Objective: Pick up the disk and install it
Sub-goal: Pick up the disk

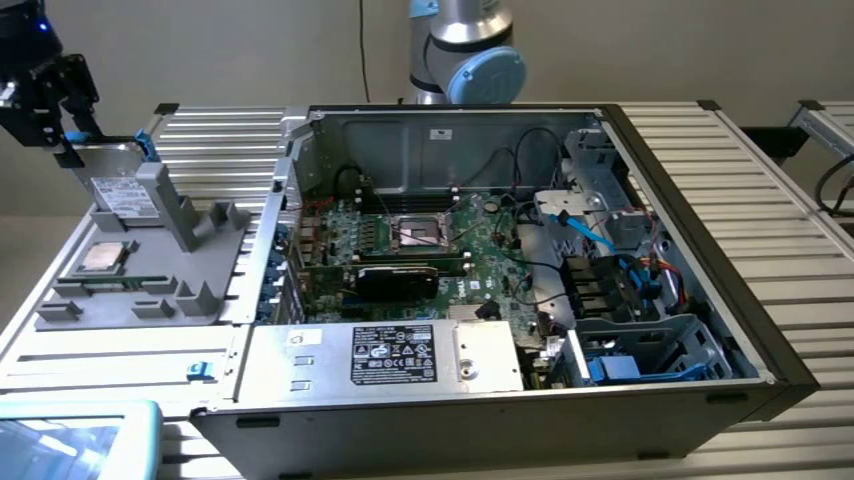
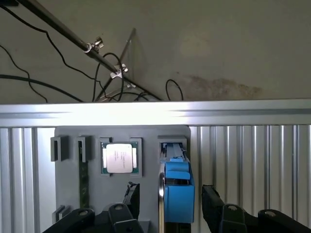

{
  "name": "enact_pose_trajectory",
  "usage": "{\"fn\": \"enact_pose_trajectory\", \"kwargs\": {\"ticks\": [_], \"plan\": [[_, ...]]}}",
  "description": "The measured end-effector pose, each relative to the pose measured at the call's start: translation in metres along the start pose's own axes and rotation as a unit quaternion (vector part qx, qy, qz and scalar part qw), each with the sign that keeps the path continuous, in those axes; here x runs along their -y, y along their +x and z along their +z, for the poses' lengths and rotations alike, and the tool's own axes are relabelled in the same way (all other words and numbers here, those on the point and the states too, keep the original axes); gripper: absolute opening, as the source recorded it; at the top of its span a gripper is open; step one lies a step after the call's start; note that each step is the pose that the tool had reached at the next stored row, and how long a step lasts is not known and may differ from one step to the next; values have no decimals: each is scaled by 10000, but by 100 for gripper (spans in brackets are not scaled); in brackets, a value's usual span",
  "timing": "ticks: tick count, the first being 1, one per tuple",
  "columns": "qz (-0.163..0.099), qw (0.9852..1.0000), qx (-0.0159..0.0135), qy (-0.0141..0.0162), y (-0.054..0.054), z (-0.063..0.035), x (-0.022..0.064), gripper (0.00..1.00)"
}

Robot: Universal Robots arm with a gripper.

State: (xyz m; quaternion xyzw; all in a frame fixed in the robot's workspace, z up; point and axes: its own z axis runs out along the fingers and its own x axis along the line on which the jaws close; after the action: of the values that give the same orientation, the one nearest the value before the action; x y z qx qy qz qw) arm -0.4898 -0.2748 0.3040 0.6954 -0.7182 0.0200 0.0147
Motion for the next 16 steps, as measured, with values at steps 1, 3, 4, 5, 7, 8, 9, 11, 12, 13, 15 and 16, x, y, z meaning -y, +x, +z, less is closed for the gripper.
{"fn": "enact_pose_trajectory", "kwargs": {"ticks": [1, 3, 4, 5, 7, 8, 9, 11, 12, 13, 15, 16], "plan": [[0, 10000, 9, -1, 1, 17, 0, 63], [0, 10000, 46, -6, 4, 43, 0, 63], [0, 10000, 68, -9, 7, 55, 0, 63], [0, 10000, 89, -12, 9, 66, 0, 63], [0, 9999, 111, -19, 16, 97, -1, 63], [0, 9999, 112, -27, 15, 113, 0, 63], [0, 9999, 111, -37, 14, 114, 0, 63], [-1, 9999, 111, -39, 15, 114, 0, 63], [-1, 9999, 111, -39, 15, 114, 0, 63], [-1, 9999, 111, -39, 15, 117, 1, 63], [-1, 9999, 111, -38, 4, 139, 1, 63], [-1, 9999, 111, -39, -2, 157, 1, 63]]}}
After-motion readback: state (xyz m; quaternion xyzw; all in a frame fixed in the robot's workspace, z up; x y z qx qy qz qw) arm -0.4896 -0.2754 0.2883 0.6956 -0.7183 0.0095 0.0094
